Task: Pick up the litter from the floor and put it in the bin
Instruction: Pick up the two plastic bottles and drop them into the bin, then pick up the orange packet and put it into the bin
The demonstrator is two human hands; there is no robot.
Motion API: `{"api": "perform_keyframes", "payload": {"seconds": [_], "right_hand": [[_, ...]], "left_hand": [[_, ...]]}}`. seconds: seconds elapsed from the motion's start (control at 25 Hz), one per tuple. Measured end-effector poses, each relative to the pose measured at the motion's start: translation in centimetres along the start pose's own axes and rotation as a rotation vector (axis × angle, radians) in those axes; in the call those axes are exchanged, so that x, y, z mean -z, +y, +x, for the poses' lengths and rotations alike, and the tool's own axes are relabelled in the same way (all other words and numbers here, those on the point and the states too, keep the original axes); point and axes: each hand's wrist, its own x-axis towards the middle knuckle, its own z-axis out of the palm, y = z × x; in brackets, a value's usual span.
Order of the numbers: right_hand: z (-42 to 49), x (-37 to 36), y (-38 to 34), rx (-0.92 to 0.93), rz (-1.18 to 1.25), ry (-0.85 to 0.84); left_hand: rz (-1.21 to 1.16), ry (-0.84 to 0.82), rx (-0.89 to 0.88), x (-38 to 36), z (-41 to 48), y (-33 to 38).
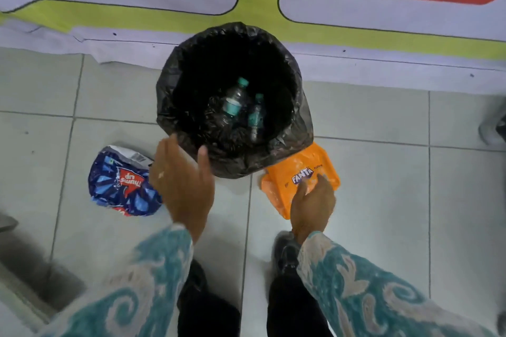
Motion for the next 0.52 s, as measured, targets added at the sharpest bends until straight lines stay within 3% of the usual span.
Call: {"api": "perform_keyframes", "payload": {"seconds": [0.08,0.16,0.28,0.4,0.52], "right_hand": [[0.2,-1.3,0.9,0.101,-0.122,-0.193],[1.0,-3.5,1.7,0.224,-0.337,-0.362],[3.0,-8.1,3.6,0.342,-0.656,-0.502],[3.9,-12.5,6.2,0.431,-0.687,-0.534],[3.9,-14.1,7.3,0.437,-0.649,-0.56]], "left_hand": [[0.099,-0.072,0.173,-0.7,-4.7,-1.8],[0.174,-0.32,0.211,-3.0,-8.3,-3.4],[0.249,-0.644,-0.141,-8.3,-11.0,-5.8],[0.349,-0.795,-0.558,-14.3,-11.5,-7.9],[0.429,-0.907,-0.564,-17.5,-10.5,-8.9]]}}
